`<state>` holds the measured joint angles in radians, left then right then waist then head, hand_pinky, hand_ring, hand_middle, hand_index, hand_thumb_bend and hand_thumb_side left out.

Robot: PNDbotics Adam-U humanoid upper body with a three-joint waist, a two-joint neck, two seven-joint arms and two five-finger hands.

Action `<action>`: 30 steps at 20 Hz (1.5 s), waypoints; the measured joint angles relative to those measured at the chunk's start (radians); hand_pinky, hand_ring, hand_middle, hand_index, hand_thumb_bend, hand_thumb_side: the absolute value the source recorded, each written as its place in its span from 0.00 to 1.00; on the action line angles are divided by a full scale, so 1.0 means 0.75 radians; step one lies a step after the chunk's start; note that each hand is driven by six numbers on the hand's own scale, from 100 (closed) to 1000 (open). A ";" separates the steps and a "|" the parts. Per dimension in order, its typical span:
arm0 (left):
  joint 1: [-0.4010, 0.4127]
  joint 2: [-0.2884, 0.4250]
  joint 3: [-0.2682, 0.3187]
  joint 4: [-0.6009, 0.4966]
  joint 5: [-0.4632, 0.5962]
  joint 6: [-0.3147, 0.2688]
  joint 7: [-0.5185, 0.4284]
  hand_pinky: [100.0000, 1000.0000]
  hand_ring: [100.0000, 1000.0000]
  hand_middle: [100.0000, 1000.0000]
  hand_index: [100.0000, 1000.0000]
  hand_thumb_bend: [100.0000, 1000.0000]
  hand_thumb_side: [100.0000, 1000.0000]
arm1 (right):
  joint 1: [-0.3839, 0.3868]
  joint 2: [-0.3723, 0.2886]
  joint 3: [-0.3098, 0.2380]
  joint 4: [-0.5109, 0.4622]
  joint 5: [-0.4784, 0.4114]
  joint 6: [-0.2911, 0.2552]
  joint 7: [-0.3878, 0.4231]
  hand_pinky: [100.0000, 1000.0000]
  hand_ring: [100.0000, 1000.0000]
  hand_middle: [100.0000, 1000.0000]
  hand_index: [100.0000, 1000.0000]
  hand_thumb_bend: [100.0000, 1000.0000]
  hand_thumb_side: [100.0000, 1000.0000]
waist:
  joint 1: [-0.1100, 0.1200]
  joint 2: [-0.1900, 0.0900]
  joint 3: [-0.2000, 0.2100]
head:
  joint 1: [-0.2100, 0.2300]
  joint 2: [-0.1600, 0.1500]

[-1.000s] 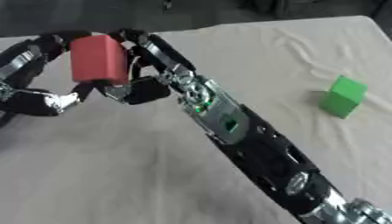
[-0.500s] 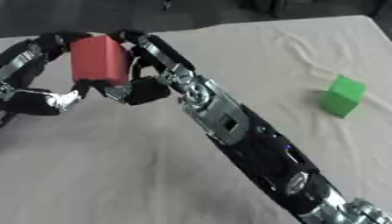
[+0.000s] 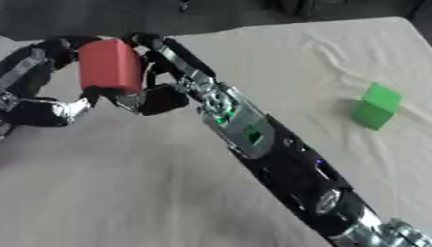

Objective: Pick up the objects with one hand, pass them to the other hand, and then place them into the box on the other side of the table.

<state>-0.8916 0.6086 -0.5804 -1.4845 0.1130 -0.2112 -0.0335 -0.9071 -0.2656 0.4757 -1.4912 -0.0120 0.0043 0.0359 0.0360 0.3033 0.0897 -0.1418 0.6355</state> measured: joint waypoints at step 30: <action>0.006 -0.014 -0.027 0.011 0.048 0.045 0.188 0.72 0.71 0.24 0.27 0.00 0.50 | -0.027 -0.002 -0.050 -0.026 0.495 -0.023 0.126 0.60 0.75 0.71 0.83 0.31 0.00 | 0.004 0.000 -0.010 | 0.005 -0.007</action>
<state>-0.8872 0.5984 -0.6006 -1.4763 0.1487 -0.1775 0.1078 -0.9275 -0.2671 0.4385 -1.5104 0.3591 -0.0130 0.1307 0.0389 0.3036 0.0819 -0.1381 0.6306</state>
